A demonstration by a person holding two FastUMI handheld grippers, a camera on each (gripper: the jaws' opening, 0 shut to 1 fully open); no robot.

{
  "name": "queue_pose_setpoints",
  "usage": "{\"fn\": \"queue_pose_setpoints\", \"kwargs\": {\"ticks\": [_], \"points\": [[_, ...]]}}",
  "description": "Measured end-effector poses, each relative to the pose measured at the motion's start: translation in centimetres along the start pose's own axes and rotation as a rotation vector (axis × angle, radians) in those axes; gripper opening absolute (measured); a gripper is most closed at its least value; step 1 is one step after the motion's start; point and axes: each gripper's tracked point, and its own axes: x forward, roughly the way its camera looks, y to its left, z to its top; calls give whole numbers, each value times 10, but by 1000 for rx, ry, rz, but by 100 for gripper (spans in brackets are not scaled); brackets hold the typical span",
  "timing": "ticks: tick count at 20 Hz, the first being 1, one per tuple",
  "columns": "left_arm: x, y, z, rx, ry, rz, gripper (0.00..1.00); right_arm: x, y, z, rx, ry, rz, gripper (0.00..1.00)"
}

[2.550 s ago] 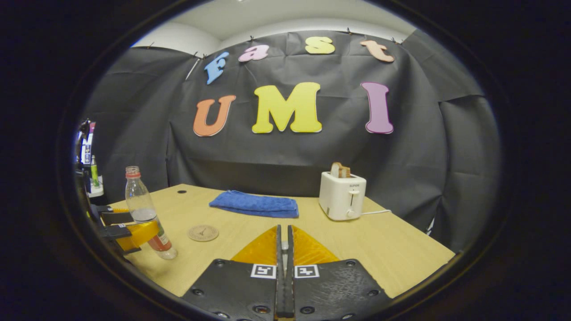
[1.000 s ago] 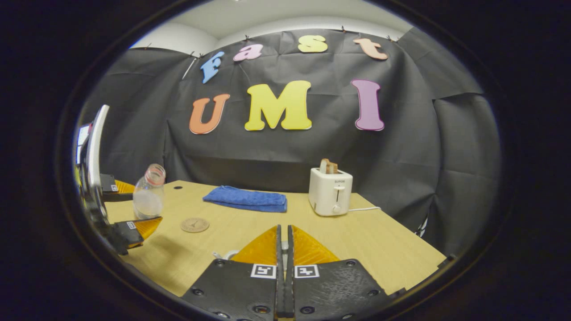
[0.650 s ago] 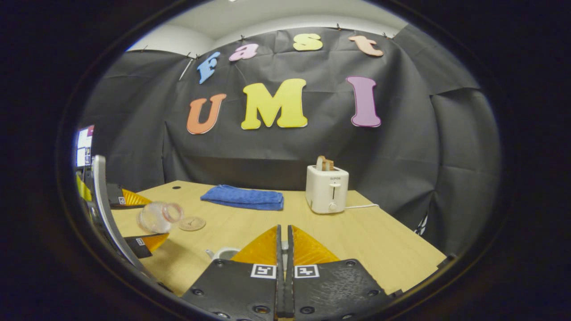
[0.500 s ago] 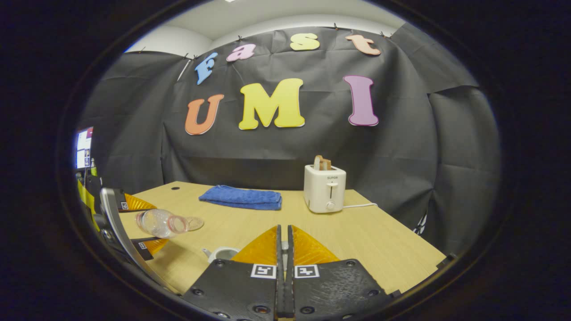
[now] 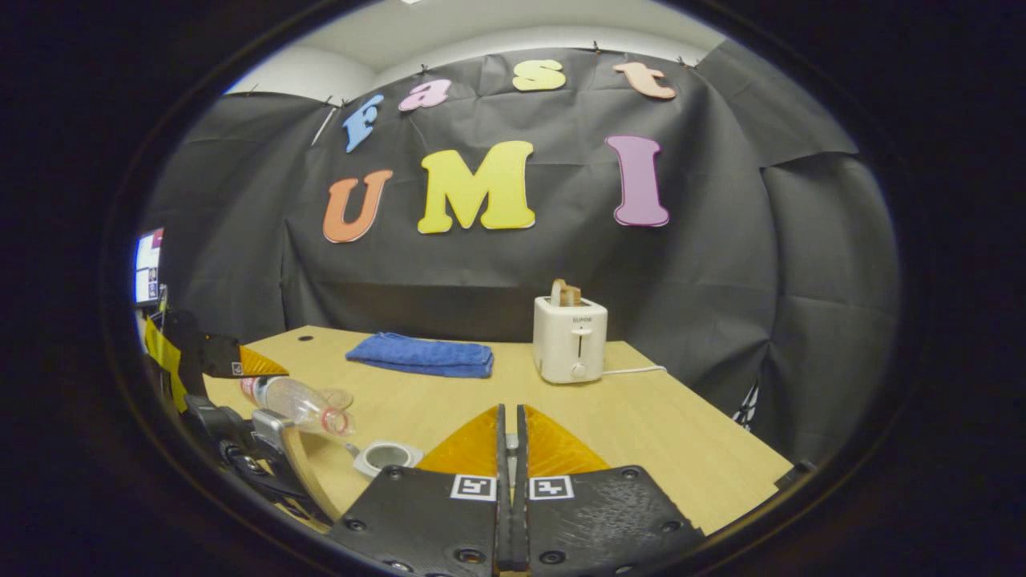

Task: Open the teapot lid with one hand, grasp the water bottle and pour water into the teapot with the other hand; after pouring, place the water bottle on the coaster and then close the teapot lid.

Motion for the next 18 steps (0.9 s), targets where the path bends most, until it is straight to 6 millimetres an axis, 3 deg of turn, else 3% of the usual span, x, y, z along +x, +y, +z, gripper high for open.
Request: {"fn": "queue_pose_setpoints", "kwargs": {"ticks": [7, 18], "points": [[1, 7, 8, 114, 17, 10, 75, 3, -12, -6, 30, 7, -9, 0], [-1, 18, 15, 242, 26, 37, 75, 0, -13, -13, 50, 6, 11, 0]]}}
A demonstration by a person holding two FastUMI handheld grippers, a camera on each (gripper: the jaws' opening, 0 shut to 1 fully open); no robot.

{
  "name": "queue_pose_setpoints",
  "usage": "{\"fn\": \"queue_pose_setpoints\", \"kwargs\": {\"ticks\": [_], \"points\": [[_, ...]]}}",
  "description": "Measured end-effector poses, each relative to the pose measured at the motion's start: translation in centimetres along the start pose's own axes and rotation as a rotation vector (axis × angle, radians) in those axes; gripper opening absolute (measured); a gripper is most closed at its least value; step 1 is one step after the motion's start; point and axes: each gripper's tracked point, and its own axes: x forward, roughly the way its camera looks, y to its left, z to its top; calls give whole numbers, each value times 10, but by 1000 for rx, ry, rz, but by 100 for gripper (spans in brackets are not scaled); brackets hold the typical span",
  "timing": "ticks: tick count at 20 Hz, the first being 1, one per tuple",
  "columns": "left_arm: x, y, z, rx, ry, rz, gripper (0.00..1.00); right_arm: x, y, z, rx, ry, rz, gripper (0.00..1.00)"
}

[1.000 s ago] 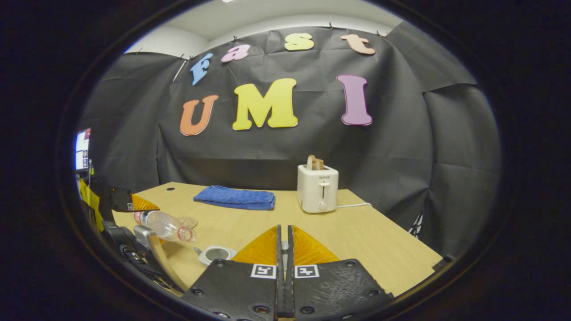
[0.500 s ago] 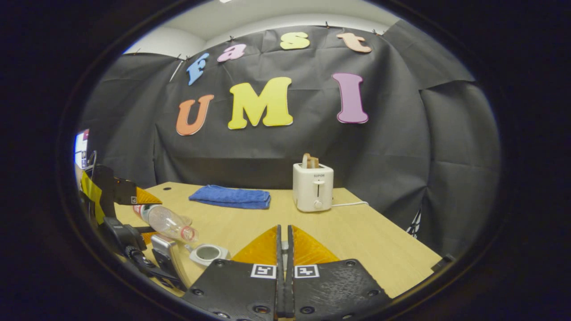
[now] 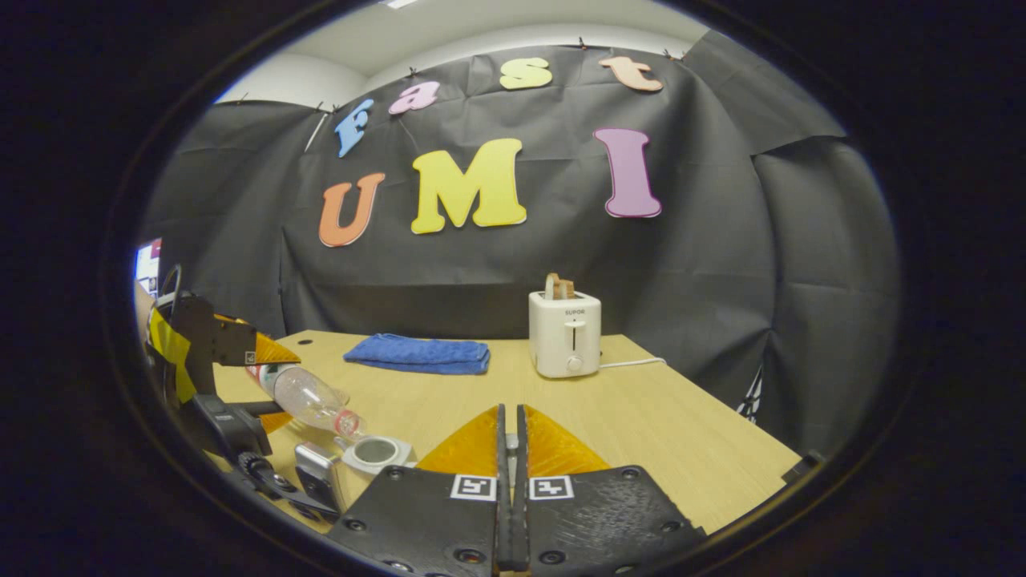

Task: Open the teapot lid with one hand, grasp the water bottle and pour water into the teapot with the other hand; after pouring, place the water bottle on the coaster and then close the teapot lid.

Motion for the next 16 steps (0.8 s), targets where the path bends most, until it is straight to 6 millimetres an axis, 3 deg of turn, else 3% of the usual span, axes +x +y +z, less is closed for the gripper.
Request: {"fn": "queue_pose_setpoints", "kwargs": {"ticks": [16], "points": [[2, 28, 6, 177, 36, 40, 75, -3, -18, -11, 26, 7, -20, 0]]}}
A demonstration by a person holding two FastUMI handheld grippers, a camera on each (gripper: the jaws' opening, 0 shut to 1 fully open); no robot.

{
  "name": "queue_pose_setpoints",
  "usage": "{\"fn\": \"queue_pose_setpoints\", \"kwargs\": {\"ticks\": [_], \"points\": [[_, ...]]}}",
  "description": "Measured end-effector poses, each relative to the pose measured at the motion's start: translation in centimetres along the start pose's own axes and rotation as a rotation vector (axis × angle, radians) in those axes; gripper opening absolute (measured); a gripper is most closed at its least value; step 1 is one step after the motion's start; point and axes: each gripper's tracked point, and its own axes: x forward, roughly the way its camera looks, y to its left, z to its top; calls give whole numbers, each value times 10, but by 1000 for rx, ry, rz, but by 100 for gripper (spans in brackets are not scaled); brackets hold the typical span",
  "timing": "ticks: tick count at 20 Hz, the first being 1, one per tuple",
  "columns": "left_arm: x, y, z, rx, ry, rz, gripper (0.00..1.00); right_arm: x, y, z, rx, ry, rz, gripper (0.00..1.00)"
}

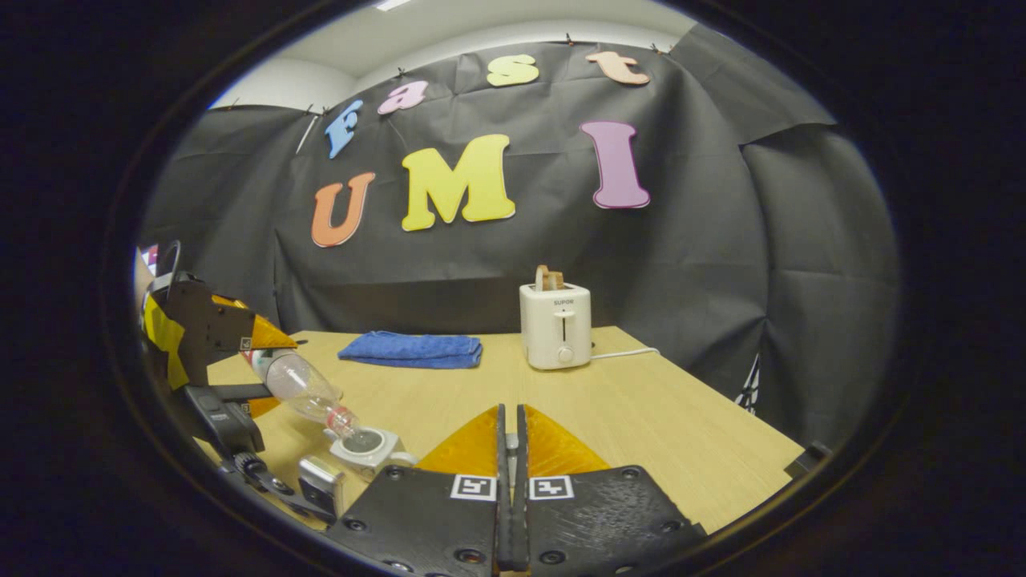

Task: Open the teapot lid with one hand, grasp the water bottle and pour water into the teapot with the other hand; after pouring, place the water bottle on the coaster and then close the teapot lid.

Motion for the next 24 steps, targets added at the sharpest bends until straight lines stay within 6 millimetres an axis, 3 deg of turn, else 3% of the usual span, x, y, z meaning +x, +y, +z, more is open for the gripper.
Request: {"fn": "queue_pose_setpoints", "kwargs": {"ticks": [21, 24], "points": [[0, 32, -4, 183, 55, 97, 75, -4, 0, -7, 17, 5, 13, 0], [-2, 35, -2, 202, 59, 114, 79, -4, -2, -7, 15, 4, 11, 0]]}}
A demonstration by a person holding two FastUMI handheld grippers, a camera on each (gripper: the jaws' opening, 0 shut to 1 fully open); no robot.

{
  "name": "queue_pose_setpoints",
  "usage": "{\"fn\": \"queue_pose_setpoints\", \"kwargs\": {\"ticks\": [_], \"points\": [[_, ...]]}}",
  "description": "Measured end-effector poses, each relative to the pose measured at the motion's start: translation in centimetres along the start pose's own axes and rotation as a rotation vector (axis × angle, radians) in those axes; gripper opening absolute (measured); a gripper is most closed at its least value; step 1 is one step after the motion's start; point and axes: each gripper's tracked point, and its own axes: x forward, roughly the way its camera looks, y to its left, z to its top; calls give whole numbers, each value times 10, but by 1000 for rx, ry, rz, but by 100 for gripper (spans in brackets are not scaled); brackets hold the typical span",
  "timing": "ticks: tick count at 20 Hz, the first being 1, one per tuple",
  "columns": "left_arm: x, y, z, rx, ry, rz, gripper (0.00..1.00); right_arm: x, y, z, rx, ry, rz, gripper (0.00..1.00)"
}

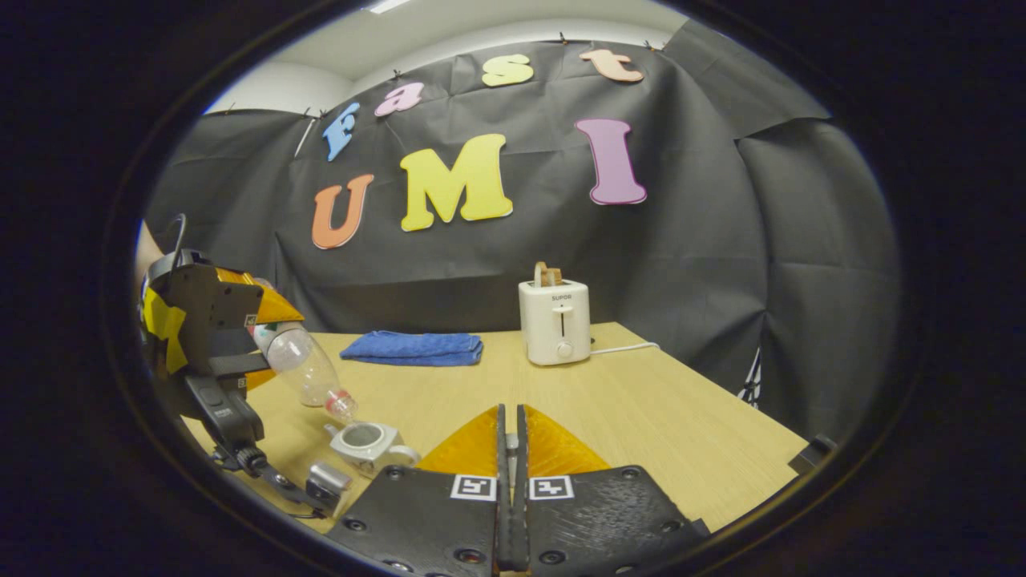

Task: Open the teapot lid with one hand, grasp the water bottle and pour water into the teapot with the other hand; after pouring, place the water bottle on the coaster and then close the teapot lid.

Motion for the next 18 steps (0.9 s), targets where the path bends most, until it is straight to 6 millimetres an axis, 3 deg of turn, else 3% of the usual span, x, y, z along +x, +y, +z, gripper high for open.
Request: {"fn": "queue_pose_setpoints", "kwargs": {"ticks": [2, 6, 7, 18], "points": [[-1, 2, 1, 7, 1, 11, 75, 0, 0, 0, 2, 1, 0, 0], [-4, 10, 0, 27, 7, 36, 79, 0, 0, 0, -1, 3, 1, 0], [-4, 13, -1, 34, 8, 43, 75, 0, 0, -2, -2, 4, 0, 0], [-10, 17, 3, 71, 11, 77, 75, -2, 4, -1, 0, 0, 10, 0]]}}
